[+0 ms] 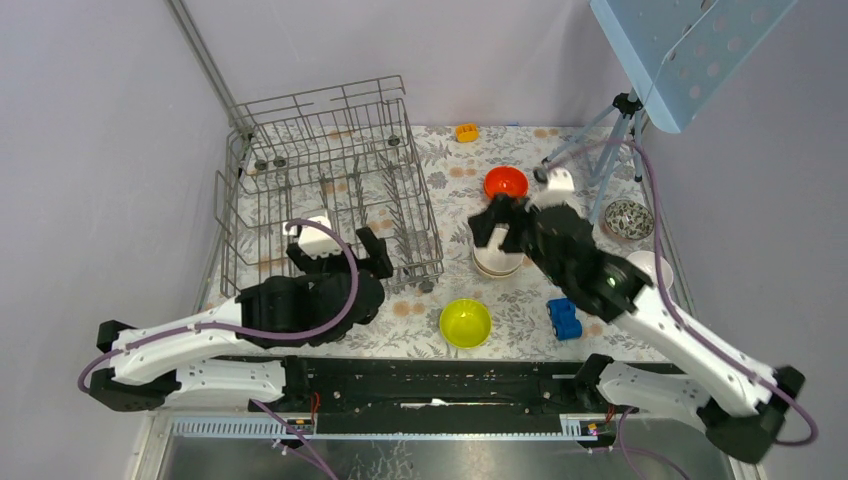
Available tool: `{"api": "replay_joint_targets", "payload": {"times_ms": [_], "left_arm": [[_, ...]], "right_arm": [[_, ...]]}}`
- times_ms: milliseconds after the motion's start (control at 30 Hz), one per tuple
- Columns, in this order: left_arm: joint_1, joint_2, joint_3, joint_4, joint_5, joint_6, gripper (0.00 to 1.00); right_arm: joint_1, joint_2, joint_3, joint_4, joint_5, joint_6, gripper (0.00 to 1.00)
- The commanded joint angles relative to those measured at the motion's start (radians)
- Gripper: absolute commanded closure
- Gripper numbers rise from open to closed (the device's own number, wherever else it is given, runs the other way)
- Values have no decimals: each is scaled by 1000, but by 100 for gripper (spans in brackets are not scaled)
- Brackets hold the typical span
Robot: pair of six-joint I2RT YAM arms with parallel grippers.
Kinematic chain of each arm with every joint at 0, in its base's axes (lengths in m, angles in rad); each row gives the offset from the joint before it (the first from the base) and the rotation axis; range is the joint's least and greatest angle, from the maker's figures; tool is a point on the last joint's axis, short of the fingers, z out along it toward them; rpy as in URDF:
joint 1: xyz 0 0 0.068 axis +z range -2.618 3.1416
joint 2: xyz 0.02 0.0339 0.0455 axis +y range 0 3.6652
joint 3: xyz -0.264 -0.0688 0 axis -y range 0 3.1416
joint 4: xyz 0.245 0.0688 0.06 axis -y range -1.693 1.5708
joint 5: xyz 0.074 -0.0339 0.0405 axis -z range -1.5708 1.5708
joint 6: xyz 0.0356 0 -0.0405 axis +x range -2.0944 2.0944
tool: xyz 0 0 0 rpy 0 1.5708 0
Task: Unload the bowls from the dish rack
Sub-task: Reset both arms
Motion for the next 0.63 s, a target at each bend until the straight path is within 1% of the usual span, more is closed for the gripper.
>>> {"api": "replay_joint_targets", "payload": {"times_ms": [0,100,167,333,400,500,600], "left_arm": [[-1,9,32,147,-147,359,1],[-1,-18,-58,244,-156,492,1],[-1,-35,-99,258,-125,501,1],[-1,-86,-124,271,-71,507,1],[-1,-122,-141,286,-47,524,1],[-1,-181,-167,327,-14,556,1],[-1,-244,-181,356,1,556,1]], "right_arm": [[-39,198,216,-177,94,15,0],[-51,207,164,-121,23,12,0],[-52,172,105,-75,31,-6,0],[-51,-31,-151,173,70,-46,0],[-51,-120,-226,230,86,-53,0],[-51,-176,-279,245,81,-58,0],[-51,-192,-293,224,60,-54,0]]}}
